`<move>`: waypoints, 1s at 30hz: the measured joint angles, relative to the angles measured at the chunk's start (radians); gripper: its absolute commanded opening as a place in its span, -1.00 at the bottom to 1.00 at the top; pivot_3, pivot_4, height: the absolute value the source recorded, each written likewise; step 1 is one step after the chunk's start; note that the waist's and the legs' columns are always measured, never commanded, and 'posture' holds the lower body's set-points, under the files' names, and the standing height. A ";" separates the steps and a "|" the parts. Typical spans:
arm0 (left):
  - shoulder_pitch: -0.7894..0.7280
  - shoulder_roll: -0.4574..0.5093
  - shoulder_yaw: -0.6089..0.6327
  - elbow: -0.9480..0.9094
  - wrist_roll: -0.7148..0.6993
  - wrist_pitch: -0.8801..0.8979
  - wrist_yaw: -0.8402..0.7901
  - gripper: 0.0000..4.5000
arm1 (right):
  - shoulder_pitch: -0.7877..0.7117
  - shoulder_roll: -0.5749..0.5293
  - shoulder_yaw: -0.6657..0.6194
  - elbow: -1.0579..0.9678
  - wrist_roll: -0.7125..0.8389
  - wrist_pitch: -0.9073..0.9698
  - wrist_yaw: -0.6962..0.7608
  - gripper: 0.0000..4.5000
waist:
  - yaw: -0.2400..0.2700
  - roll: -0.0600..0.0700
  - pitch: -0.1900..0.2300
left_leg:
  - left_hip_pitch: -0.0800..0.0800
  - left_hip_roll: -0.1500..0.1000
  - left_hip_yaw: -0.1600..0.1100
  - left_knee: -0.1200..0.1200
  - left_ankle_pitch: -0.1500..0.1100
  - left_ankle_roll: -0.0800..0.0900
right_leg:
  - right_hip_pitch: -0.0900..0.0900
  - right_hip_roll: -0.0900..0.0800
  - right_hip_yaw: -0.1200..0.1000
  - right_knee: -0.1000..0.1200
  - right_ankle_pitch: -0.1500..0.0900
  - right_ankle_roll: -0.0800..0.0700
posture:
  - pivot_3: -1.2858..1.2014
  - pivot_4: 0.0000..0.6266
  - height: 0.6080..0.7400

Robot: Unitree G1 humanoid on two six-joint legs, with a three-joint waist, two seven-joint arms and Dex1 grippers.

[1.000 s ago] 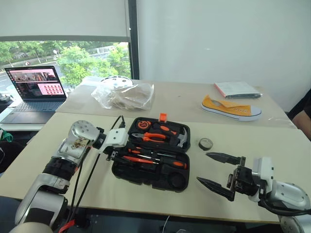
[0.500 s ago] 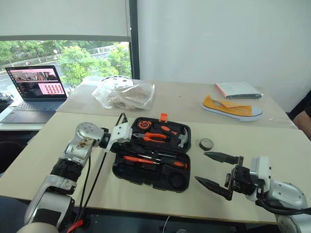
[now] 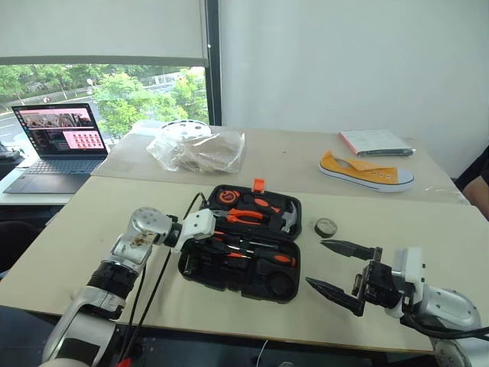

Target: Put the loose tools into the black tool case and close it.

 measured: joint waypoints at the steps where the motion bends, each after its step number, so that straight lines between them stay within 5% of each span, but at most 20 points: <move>1: 0.003 0.002 -0.002 0.001 0.007 0.002 0.003 -0.97 | 0.000 0.000 0.003 0.000 0.000 0.000 0.000 1.00 | 0.000 0.000 0.000 | 0.000 0.000 0.000 0.000 0.000 0.000 | 0.000 0.000 0.000 0.000 0.000 0.000 | 0.03 -0.52 1.00; 30: 0.037 0.027 0.045 -0.020 -0.022 0.069 0.057 -0.97 | -0.031 0.028 0.023 0.004 -0.020 0.000 0.000 1.00 | -0.002 0.000 0.000 | 0.000 0.000 0.000 0.000 0.000 0.000 | 0.000 0.000 0.000 0.000 0.000 0.000 | 0.03 -0.52 1.00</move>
